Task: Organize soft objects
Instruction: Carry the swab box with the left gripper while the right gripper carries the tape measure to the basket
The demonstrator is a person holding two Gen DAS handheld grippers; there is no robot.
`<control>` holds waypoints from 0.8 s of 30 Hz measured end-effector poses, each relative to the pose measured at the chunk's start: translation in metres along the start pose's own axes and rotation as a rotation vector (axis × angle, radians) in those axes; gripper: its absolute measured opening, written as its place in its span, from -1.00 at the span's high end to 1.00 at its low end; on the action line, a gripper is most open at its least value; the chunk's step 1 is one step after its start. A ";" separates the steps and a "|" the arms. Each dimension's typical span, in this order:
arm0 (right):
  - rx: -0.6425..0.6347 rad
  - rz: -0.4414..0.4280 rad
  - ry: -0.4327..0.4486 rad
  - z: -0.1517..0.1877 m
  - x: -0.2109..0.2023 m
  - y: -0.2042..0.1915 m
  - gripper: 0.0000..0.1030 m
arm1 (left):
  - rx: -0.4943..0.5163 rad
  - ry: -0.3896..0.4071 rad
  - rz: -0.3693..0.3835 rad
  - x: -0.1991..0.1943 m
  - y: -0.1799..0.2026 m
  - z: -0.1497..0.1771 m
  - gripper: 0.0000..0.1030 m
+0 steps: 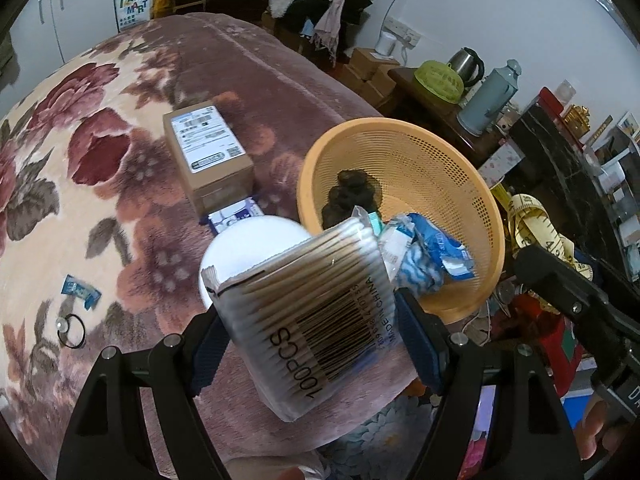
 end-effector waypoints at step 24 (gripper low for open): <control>0.121 0.026 0.010 -0.009 0.001 0.053 -0.03 | 0.060 -0.026 0.040 0.018 0.041 -0.034 -0.53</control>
Point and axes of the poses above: each gripper's, at about its wrist camera, not at the fingertips, and x roughly the way its jaws point, y to its right, z to its underside, the point moved 2 cm from there along x, roughly the way its jaws point, and after that the axes turned 12 degrees about -y, right-handed, at the moved point
